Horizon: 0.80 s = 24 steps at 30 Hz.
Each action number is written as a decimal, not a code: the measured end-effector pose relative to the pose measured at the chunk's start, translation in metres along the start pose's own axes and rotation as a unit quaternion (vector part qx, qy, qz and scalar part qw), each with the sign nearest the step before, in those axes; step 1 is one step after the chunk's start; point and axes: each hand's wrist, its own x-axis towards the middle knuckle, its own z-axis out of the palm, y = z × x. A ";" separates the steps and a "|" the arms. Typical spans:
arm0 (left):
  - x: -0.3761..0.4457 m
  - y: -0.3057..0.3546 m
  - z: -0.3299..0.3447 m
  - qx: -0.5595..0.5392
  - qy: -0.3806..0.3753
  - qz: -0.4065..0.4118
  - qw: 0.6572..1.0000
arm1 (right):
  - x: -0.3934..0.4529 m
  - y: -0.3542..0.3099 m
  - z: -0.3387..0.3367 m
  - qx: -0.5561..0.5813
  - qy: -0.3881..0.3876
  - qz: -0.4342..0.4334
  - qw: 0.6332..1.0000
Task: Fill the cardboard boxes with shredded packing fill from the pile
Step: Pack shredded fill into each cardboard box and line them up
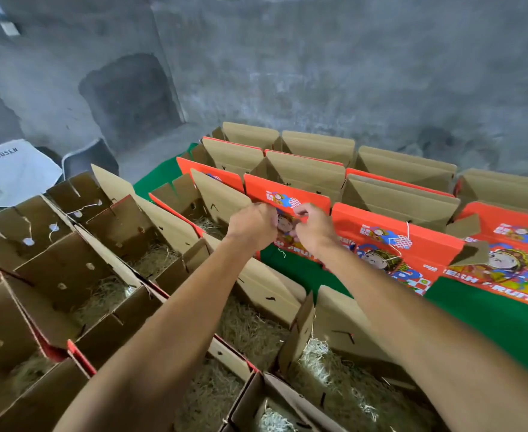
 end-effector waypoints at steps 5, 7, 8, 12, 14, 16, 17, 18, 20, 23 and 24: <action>0.010 0.054 0.008 0.003 -0.030 0.047 0.998 | 0.003 0.043 -0.085 -0.157 0.105 -0.017 0.982; 0.009 0.074 0.014 -0.012 -0.041 0.062 0.997 | -0.003 0.057 -0.113 -0.199 0.125 -0.023 0.972; 0.008 0.082 0.016 -0.019 -0.045 0.067 0.997 | -0.007 0.062 -0.125 -0.223 0.140 -0.026 0.964; -0.001 0.112 0.025 -0.032 -0.050 0.091 0.994 | -0.024 0.079 -0.168 -0.350 0.126 0.045 0.927; -0.009 0.125 0.027 -0.036 -0.058 0.105 0.992 | -0.039 0.089 -0.184 -0.386 0.072 0.080 0.916; -0.017 0.139 0.029 -0.047 -0.055 0.115 0.991 | -0.056 0.101 -0.195 -0.405 0.054 0.061 0.911; -0.022 0.147 0.030 -0.060 -0.048 0.121 0.990 | -0.067 0.104 -0.201 -0.414 0.048 0.051 0.907; -0.026 0.154 0.032 -0.077 -0.038 0.130 0.988 | -0.076 0.107 -0.208 -0.422 0.043 0.043 0.905; -0.036 0.170 0.038 -0.108 -0.023 0.152 0.982 | -0.097 0.111 -0.224 -0.443 0.033 0.037 0.895; -0.058 0.202 0.050 -0.106 -0.024 0.196 0.974 | -0.140 0.118 -0.250 -0.471 0.014 0.036 0.881; -0.068 0.215 0.055 -0.085 -0.030 0.206 0.974 | -0.157 0.120 -0.257 -0.472 0.006 0.032 0.881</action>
